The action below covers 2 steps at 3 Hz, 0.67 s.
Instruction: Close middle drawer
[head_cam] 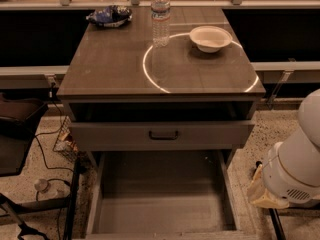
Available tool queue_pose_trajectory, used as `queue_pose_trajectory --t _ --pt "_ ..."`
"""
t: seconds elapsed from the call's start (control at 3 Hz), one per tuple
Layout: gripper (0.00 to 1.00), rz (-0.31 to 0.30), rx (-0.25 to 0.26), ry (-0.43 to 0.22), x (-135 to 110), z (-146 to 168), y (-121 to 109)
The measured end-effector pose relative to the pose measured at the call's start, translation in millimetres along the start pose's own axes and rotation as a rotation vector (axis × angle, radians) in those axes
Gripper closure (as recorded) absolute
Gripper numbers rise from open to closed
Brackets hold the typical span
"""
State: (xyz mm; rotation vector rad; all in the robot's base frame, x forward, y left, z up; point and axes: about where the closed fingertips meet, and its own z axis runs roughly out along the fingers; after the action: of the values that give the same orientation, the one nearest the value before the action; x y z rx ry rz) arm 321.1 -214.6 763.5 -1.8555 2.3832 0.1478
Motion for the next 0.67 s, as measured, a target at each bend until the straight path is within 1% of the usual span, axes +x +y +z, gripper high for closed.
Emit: queue_pose_trajectory --t 0.33,0.67 --pt "1.00 0.001 -0.019 0.049 -6.8 51.7 -2.4" --pt "1.00 0.007 -0.027 0.086 -4.8 126.2 -0.1"
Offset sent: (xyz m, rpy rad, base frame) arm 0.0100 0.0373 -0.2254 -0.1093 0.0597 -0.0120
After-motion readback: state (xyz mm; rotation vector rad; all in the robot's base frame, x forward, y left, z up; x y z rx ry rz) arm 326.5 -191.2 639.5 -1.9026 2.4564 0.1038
